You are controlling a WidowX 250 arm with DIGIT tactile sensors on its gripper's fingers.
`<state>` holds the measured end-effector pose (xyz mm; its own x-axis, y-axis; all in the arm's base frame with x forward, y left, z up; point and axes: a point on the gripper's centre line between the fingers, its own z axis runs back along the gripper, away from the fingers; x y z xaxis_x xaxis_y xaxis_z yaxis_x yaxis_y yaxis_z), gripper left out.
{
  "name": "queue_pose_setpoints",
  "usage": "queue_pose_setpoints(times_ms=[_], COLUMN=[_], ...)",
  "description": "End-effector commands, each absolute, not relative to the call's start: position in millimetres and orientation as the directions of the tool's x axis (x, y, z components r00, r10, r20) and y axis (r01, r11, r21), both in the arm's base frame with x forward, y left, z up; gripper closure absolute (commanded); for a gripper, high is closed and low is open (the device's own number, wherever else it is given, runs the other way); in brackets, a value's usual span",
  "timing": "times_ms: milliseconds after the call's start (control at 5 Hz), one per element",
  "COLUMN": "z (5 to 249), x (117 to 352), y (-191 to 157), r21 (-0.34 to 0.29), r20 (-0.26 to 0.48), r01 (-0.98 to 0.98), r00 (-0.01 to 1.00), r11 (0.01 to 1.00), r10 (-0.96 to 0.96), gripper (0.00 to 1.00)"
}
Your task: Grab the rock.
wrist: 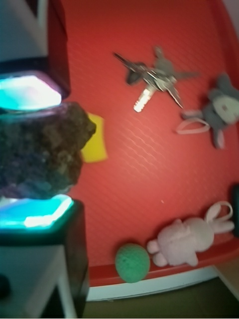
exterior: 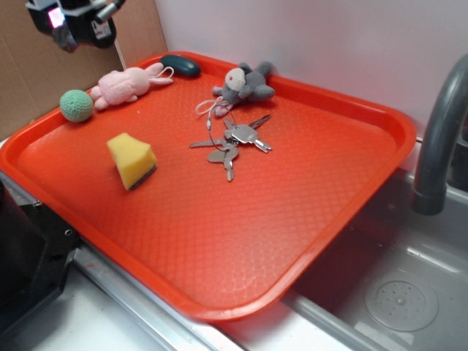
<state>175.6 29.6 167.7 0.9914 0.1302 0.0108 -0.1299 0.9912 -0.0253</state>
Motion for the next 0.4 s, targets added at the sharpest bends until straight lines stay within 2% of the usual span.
queue_pose_setpoints(times_ms=[0, 200], z=[204.7, 204.2], x=[175.6, 169.8], y=[28.0, 24.9], r21=[-0.009, 0.024], r20=[0.108, 0.176], r01=[-0.020, -0.018], r00=[0.994, 0.984], r11=[1.000, 1.000], r10=[0.021, 0.013], gripper=[1.00, 1.00])
